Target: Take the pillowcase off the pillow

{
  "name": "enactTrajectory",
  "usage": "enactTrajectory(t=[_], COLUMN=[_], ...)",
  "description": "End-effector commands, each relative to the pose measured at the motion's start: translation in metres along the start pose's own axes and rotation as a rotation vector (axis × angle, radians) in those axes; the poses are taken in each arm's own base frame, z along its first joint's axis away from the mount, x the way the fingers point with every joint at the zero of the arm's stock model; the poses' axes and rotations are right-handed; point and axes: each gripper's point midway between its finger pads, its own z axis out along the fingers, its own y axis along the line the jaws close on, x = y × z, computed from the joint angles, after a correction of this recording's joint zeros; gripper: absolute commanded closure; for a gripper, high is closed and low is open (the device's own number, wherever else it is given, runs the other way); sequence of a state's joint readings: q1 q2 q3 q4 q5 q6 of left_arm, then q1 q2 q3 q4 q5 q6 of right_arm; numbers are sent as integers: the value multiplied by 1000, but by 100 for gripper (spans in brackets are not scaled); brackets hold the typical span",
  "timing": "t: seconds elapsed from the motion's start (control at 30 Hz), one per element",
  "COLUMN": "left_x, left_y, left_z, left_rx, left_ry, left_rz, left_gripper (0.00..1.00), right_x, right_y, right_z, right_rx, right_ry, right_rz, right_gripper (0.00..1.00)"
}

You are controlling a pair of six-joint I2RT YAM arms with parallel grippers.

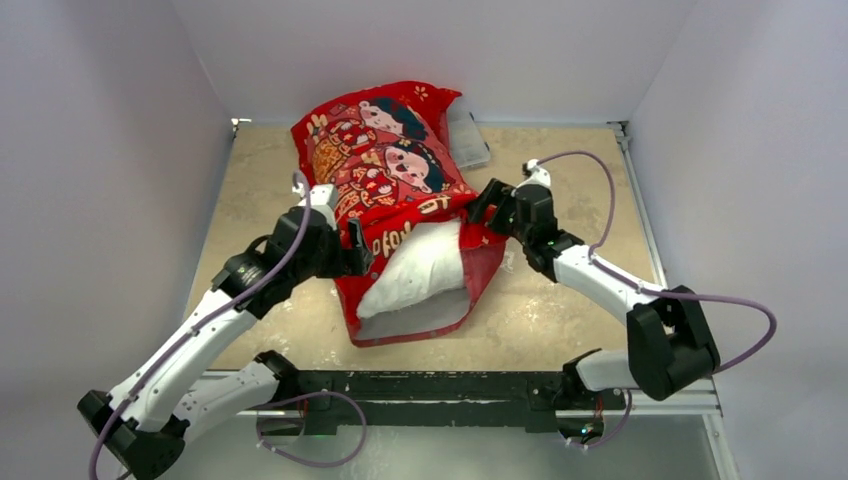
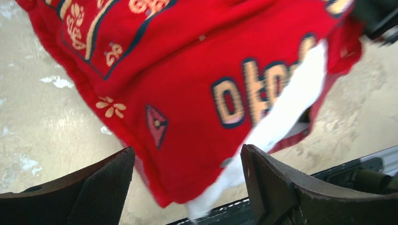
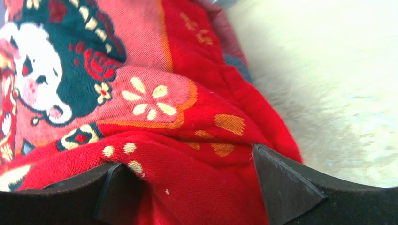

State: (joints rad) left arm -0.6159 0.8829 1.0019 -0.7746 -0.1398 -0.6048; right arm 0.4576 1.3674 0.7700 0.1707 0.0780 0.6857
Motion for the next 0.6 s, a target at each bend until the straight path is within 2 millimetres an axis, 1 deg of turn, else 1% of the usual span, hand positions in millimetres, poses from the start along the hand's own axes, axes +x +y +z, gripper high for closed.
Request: enactTrajectory(t=[0.0, 0.07, 0.13, 0.23, 0.37, 0.47, 0.57], left_x=[16, 15, 17, 16, 14, 8, -1], left_y=[3, -4, -14, -25, -45, -49, -53], left_z=[16, 19, 24, 30, 36, 43, 48], left_rx=[6, 46, 97, 148, 234, 239, 229], left_ry=[44, 33, 34, 37, 49, 50, 47], left_rz=[32, 13, -2, -13, -12, 8, 39], left_gripper=[18, 18, 18, 18, 18, 18, 18], right_x=[-79, -99, -107, -104, -96, -85, -89], right_y=[-2, 10, 27, 48, 62, 65, 66], right_z=[-9, -21, -38, -65, -94, -105, -117], right_rx=[29, -3, -80, -197, -277, -291, -275], right_ry=[-222, -278, -297, -285, -251, -203, -220], right_rz=[74, 36, -26, -86, -172, -201, -161], right_gripper=[14, 14, 13, 10, 7, 7, 6])
